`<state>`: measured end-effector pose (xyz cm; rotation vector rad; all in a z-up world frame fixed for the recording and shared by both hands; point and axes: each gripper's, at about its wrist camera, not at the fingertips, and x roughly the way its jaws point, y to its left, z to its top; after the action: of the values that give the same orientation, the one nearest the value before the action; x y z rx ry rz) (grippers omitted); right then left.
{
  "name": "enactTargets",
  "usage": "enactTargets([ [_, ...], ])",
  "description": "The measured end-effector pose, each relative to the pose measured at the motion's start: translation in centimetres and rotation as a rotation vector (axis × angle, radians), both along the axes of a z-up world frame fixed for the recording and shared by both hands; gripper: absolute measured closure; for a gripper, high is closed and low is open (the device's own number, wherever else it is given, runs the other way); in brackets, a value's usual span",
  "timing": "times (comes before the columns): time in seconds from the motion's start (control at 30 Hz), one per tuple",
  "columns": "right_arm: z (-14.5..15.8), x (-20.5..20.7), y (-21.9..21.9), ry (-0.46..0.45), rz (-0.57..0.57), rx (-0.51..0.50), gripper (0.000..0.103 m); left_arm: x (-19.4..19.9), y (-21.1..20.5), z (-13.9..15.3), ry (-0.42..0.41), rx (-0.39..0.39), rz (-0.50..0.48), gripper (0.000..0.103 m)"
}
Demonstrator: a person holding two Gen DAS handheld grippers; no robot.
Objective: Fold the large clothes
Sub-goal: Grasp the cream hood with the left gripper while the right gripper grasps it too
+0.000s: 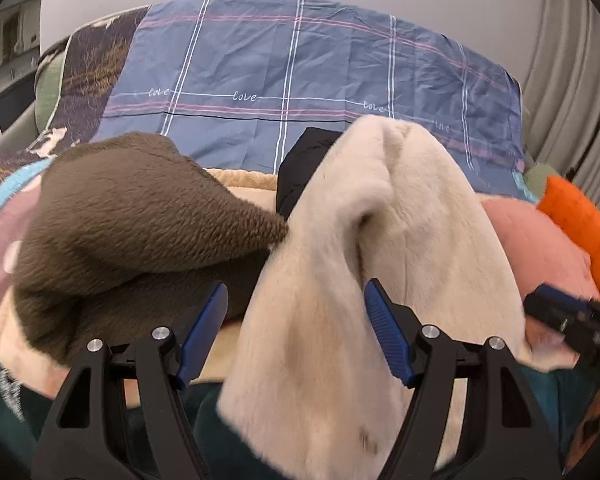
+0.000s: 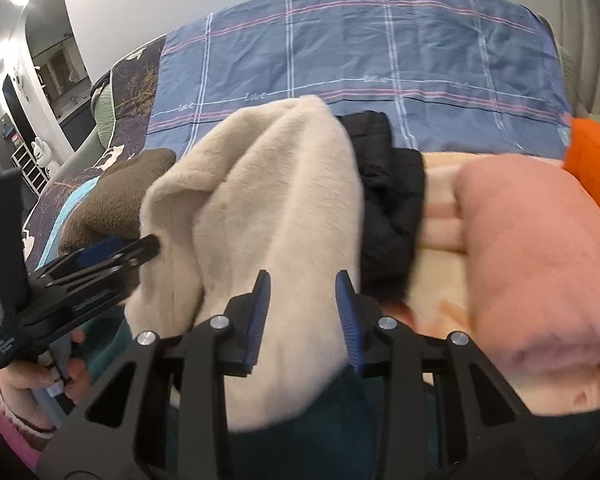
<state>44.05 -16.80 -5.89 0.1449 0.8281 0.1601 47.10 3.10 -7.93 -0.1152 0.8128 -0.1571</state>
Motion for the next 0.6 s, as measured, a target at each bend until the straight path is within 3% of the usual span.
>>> enactTargets([
  [0.03, -0.3, 0.7, 0.5, -0.001, 0.010, 0.009, 0.068, 0.5, 0.0, -0.1, 0.001, -0.016, -0.003, 0.036],
  [0.07, -0.5, 1.2, 0.7, 0.002, 0.019, 0.015, 0.068, 1.2, -0.1, -0.3, 0.006, -0.032, -0.010, 0.047],
  [0.1, -0.8, 1.7, 1.4, 0.004, 0.030, 0.016, 0.068, 1.8, -0.2, -0.5, 0.010, -0.037, -0.017, 0.070],
  [0.17, -1.1, 2.4, 2.1, 0.010, 0.050, 0.010, 0.068, 2.2, -0.1, -0.8, 0.020, -0.014, -0.016, 0.096],
  [0.27, -1.3, 3.6, 4.2, -0.002, 0.094, -0.053, 0.068, 1.1, 1.0, -0.4, -0.039, 0.052, 0.011, 0.096],
  [0.33, -1.4, 4.4, 5.9, -0.018, 0.112, -0.099, 0.055, 0.2, 1.8, -0.3, -0.055, 0.079, 0.013, 0.096],
  [0.47, -2.1, 6.1, 9.5, -0.006, 0.139, -0.115, 0.041, 0.0, 3.7, -0.5, -0.045, 0.031, 0.013, 0.096],
  [0.6, -3.9, 8.0, 12.1, 0.001, 0.046, -0.298, 0.040, 0.4, 4.3, -0.5, -0.025, 0.013, 0.016, 0.096],
])
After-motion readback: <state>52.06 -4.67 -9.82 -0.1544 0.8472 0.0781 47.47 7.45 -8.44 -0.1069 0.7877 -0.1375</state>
